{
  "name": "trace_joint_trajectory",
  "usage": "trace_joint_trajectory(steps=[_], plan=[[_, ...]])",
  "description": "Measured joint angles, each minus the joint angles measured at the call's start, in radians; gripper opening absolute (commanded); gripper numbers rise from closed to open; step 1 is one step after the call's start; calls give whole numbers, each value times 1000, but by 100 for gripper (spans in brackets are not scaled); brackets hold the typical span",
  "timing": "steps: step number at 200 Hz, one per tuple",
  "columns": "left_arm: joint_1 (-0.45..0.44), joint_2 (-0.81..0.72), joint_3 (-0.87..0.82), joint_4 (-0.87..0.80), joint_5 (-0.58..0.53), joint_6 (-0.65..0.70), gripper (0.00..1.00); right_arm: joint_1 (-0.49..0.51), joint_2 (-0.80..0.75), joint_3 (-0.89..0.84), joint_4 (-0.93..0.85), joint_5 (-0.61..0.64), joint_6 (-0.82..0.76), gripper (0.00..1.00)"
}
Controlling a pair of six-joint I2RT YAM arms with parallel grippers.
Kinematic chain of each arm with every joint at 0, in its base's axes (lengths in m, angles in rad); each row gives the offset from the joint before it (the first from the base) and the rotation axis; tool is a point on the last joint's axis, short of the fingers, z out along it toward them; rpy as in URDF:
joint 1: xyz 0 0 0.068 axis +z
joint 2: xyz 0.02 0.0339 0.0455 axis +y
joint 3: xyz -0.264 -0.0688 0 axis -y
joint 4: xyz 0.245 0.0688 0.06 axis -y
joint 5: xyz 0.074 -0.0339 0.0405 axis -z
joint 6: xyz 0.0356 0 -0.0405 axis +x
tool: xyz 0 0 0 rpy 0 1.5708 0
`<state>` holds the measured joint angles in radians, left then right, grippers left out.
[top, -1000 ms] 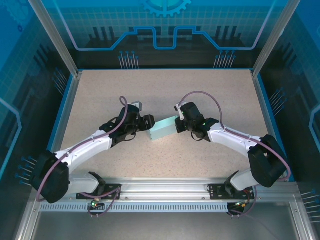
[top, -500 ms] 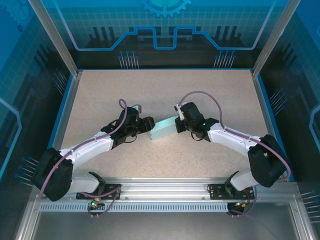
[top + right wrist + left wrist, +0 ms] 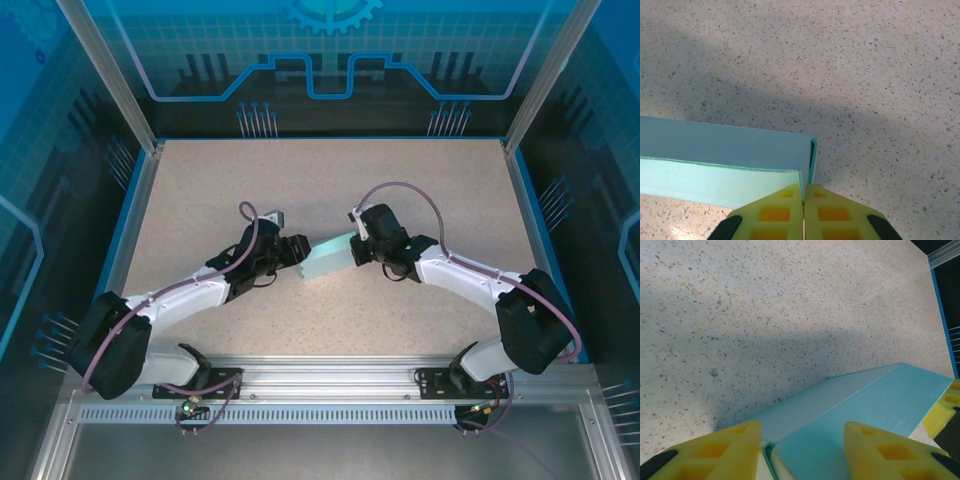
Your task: Fold the paper box
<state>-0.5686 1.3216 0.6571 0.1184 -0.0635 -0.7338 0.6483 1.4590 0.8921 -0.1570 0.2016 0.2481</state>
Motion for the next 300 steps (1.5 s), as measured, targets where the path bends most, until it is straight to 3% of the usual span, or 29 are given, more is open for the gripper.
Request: trace_joint_trajectory(steps=[146, 187, 250, 300], plan=[[-20, 36, 0, 38, -56, 11, 45, 2, -104, 13, -117, -2, -58, 39], [-26, 39, 2, 40, -66, 27, 45, -10, -132, 32, -123, -55, -66, 50], [-31, 40, 2, 40, -76, 29, 46, -140, -47, 101, -96, -246, -50, 52], [-31, 40, 3, 39, -79, 30, 46, -183, 33, 108, -85, -333, -34, 48]])
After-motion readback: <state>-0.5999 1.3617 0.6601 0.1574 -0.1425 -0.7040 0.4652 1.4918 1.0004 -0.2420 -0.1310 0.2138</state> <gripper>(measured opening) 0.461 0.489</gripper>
